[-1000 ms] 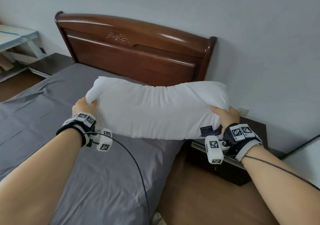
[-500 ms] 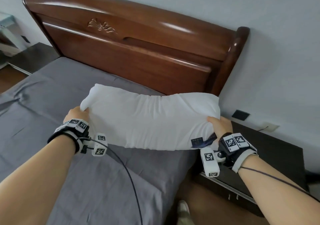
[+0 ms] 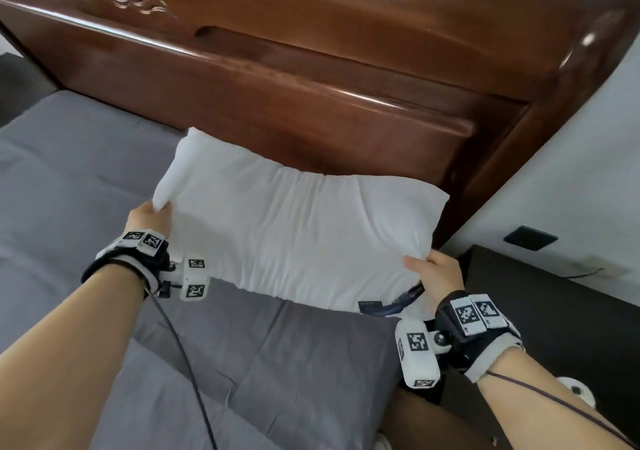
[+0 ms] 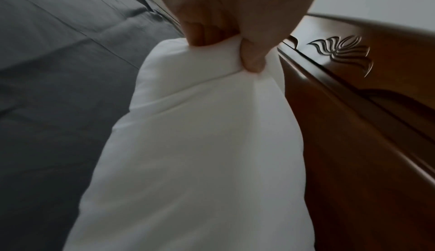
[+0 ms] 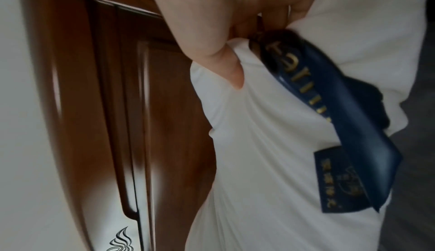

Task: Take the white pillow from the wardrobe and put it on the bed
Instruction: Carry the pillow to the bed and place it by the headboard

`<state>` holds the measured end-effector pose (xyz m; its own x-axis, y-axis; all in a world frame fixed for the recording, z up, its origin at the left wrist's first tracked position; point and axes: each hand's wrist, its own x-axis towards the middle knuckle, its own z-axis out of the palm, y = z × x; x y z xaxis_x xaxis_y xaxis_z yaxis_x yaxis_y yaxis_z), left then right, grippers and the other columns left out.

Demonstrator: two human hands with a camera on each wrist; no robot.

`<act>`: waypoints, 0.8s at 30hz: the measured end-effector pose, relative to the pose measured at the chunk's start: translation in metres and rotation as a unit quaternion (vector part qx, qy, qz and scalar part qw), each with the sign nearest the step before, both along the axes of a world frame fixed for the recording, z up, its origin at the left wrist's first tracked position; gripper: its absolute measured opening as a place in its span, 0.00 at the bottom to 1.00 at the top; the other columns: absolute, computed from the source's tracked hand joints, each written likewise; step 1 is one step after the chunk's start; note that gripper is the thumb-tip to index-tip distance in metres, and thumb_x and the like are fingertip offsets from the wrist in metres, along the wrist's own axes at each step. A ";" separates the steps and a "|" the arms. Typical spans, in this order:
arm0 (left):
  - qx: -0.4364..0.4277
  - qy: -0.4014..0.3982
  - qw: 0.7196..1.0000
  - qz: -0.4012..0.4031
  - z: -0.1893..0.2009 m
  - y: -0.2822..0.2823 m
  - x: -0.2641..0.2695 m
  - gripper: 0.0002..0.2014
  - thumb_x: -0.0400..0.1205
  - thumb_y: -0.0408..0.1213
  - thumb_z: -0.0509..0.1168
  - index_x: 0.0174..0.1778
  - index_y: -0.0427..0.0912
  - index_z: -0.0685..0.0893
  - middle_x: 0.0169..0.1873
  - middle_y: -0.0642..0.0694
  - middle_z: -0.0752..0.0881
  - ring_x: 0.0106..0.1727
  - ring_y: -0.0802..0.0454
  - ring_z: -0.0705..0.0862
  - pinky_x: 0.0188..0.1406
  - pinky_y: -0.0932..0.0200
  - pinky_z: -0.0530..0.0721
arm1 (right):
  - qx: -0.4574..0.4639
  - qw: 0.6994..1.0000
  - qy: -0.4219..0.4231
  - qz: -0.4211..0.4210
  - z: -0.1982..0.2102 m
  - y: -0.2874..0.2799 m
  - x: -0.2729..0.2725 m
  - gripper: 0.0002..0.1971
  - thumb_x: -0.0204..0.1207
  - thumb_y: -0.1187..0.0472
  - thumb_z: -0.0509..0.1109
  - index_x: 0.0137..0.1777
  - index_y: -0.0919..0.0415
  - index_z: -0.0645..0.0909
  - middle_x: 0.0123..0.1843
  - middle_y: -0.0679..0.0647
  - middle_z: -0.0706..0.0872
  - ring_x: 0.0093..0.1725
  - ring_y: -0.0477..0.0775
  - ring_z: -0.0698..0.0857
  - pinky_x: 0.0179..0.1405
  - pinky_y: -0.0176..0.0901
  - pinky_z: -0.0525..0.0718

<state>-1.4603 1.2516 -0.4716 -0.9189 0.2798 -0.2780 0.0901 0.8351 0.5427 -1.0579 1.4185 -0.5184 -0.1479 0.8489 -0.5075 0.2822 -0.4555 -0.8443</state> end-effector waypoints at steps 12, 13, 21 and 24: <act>-0.019 0.006 0.999 0.033 -0.111 0.052 -0.071 0.22 0.86 0.46 0.54 0.69 0.37 0.77 0.65 0.31 0.81 0.63 0.32 0.79 0.61 0.48 0.75 | -0.120 0.992 -0.022 -0.020 -0.141 -0.009 -0.017 0.30 0.52 0.57 0.85 0.56 0.54 0.79 0.53 0.57 0.90 0.53 0.59 0.89 0.60 0.63 0.84; -0.016 0.002 0.999 0.041 -0.116 0.049 -0.074 0.22 0.85 0.47 0.54 0.69 0.38 0.77 0.66 0.31 0.81 0.65 0.32 0.79 0.61 0.48 0.75 | -0.131 0.991 -0.014 -0.016 -0.146 -0.009 -0.017 0.32 0.51 0.56 0.85 0.58 0.52 0.78 0.54 0.55 0.90 0.54 0.58 0.89 0.60 0.63 0.84; 0.112 -0.017 0.989 0.093 -0.146 0.024 -0.114 0.26 0.69 0.60 0.62 0.58 0.49 0.84 0.47 0.44 0.89 0.46 0.47 0.84 0.53 0.49 0.81 | -0.033 0.999 -0.035 0.027 -0.134 -0.006 -0.032 0.26 0.69 0.70 0.74 0.66 0.53 0.76 0.59 0.51 0.87 0.60 0.53 0.85 0.66 0.58 0.81; 0.128 -0.032 0.986 0.099 -0.146 0.019 -0.115 0.28 0.70 0.60 0.62 0.58 0.44 0.84 0.37 0.54 0.87 0.48 0.48 0.82 0.53 0.50 0.78 | -0.018 0.999 -0.018 0.033 -0.125 -0.011 -0.034 0.27 0.70 0.72 0.72 0.68 0.52 0.75 0.59 0.49 0.85 0.60 0.50 0.84 0.65 0.52 0.80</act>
